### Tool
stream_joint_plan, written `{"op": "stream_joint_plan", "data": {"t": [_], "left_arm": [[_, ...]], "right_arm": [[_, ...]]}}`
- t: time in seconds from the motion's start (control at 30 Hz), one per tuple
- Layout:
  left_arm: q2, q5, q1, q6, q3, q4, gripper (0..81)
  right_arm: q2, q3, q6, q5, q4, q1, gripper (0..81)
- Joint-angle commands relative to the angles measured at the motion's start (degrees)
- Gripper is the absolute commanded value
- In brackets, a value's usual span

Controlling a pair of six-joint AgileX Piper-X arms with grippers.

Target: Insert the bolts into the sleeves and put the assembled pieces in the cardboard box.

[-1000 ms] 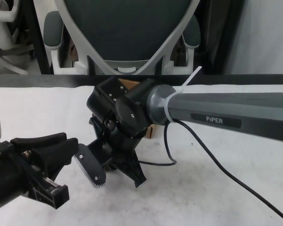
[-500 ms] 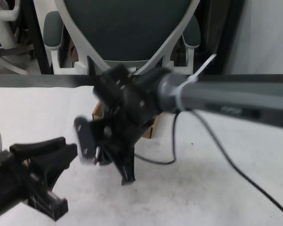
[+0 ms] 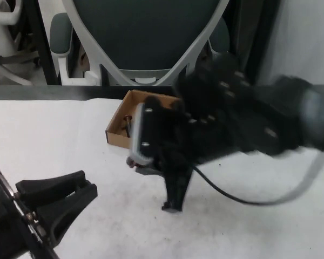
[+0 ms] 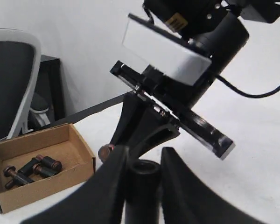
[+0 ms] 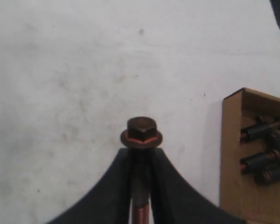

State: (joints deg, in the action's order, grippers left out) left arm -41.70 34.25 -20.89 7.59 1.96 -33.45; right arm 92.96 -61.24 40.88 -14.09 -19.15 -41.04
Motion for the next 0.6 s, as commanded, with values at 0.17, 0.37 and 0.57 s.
{"op": "stream_joint_plan", "data": {"t": [0.17,0.37,0.57], "left_arm": [[0.45,7.64,-3.51,8.93,-0.06,-1.96,0.8],[-1.97,7.36,-7.42,18.03,-0.06,-1.74,0.8],[-6.82,6.69,-9.44,23.91,-0.06,-3.64,0.8]], "right_arm": [[-19.31,15.47,-22.07,6.44,25.5,-4.34,0.2],[-29.59,22.86,-28.29,14.92,34.79,-11.0,0.2],[-34.52,31.2,-32.0,20.89,43.97,-17.08,0.2]]}}
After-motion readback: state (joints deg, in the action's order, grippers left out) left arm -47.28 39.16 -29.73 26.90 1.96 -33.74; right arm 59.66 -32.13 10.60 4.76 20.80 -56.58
